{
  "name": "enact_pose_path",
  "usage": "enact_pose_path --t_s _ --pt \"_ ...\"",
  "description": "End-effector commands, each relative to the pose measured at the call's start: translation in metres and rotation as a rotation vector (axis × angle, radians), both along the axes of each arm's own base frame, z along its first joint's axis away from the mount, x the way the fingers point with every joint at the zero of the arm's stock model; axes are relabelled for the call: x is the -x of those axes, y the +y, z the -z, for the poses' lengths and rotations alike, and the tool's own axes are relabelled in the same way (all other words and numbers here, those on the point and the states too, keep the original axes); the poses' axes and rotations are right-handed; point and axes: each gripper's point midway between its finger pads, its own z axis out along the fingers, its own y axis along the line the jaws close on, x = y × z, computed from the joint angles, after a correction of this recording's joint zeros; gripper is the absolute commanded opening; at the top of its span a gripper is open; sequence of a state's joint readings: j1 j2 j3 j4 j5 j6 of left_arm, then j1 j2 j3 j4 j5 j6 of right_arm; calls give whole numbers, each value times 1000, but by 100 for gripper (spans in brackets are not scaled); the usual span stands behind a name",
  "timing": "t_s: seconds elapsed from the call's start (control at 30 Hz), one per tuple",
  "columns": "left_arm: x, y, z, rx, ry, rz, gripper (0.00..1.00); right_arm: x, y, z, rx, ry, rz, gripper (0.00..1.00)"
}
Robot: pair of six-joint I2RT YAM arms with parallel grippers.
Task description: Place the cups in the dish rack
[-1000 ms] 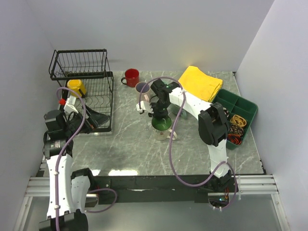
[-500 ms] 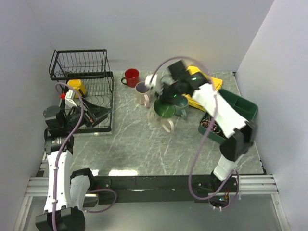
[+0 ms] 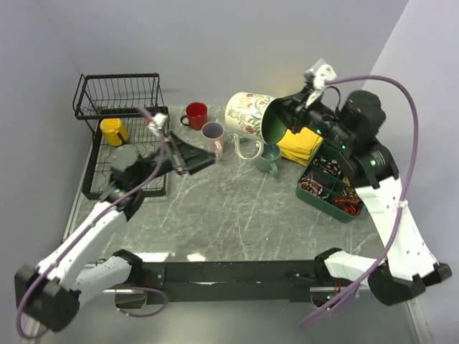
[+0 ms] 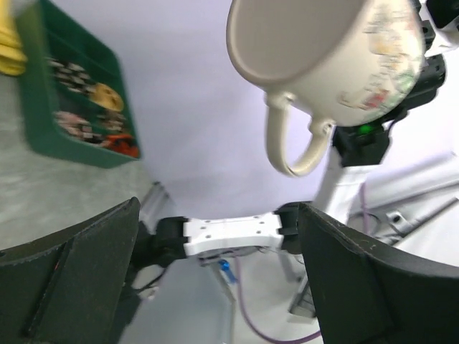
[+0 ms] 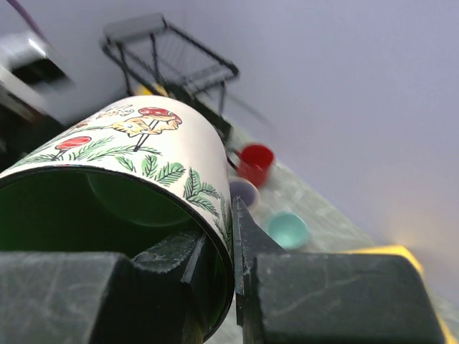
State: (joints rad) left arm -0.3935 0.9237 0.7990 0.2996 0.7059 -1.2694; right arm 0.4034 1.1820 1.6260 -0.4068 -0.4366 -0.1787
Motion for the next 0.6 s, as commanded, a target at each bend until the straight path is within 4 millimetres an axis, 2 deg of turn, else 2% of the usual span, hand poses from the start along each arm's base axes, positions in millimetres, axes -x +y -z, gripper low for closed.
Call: enact_pose_path --t_s 0.0,0.03,0.07,0.1,0.17,0.2,0.27,0.3,0.33,0.47,0.5,0.57 --pt "7 -40 -57 190 -93 63 96 40 -1 -80 -375 -109 -81 0" --pt "21 -49 -72 238 -142 115 96 44 -1 -79 -394 -98 -97 0" --pt "24 -54 -76 264 -126 139 96 54 -3 -86 -420 -115 -115 0" --pt "23 -60 -76 277 -121 153 96 53 -1 -75 -438 -68 -127 0" --pt "33 -68 -87 316 -137 197 96 61 -2 -74 -457 -71 -142 0" --pt "34 -71 -92 322 -141 206 96 60 0 -64 -457 -47 -148 0" --pt "41 -77 -96 326 -144 229 96 66 -2 -64 -461 -71 -157 0" --pt "43 -78 -98 328 -147 233 96 64 -1 -57 -453 -70 -152 0" --pt "46 -79 -101 335 -150 244 97 63 -3 -58 -459 -80 -144 0" --pt "46 -80 -91 297 -129 229 96 63 -11 -73 -488 -112 -157 0" --pt "43 -81 -81 257 -89 209 96 69 -14 -85 -513 -121 -172 0" --pt "39 -79 -74 230 -89 168 96 74 -19 -98 -530 -145 -186 0"
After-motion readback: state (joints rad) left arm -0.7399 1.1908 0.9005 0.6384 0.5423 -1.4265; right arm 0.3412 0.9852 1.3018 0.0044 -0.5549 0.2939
